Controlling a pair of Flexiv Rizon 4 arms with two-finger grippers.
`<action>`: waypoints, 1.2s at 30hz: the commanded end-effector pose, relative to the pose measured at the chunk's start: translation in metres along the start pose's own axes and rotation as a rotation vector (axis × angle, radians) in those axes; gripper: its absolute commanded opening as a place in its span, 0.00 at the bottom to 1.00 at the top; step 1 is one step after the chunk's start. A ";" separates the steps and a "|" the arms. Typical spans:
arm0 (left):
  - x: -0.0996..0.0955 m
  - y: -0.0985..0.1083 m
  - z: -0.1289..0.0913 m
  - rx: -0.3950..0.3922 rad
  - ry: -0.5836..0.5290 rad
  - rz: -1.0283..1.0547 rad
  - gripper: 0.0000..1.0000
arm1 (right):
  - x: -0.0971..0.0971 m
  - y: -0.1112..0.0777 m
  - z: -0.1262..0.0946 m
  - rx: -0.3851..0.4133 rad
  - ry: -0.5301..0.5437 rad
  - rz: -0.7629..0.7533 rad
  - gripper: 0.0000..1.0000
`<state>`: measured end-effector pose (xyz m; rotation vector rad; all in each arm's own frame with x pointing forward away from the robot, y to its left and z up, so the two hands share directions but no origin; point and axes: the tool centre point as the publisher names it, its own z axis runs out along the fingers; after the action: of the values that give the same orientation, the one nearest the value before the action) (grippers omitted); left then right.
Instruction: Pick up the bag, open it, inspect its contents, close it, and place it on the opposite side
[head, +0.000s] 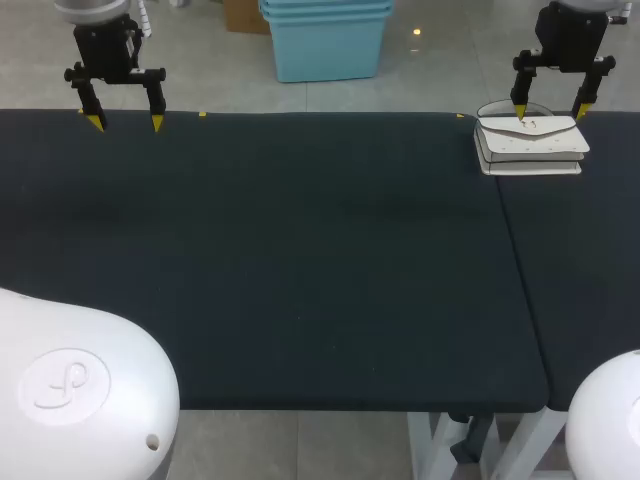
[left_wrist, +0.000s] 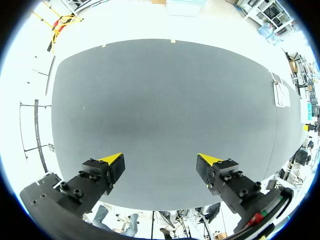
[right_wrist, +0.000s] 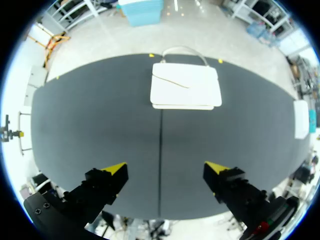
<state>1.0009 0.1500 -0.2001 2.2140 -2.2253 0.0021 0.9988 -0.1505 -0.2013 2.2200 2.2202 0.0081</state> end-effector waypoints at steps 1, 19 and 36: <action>0.009 -0.001 0.000 0.042 -0.009 0.086 1.00 | -0.001 0.002 0.000 0.005 0.003 0.003 1.00; 0.062 0.053 0.022 0.337 0.176 0.999 1.00 | -0.064 0.022 0.022 0.037 0.287 0.029 1.00; 0.076 0.079 0.046 0.555 0.429 1.589 1.00 | -0.098 0.051 0.064 0.046 0.413 0.156 1.00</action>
<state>0.9238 0.0719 -0.2406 0.6992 -3.1049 0.4135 1.0440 -0.2432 -0.2595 2.5832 2.2169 0.4250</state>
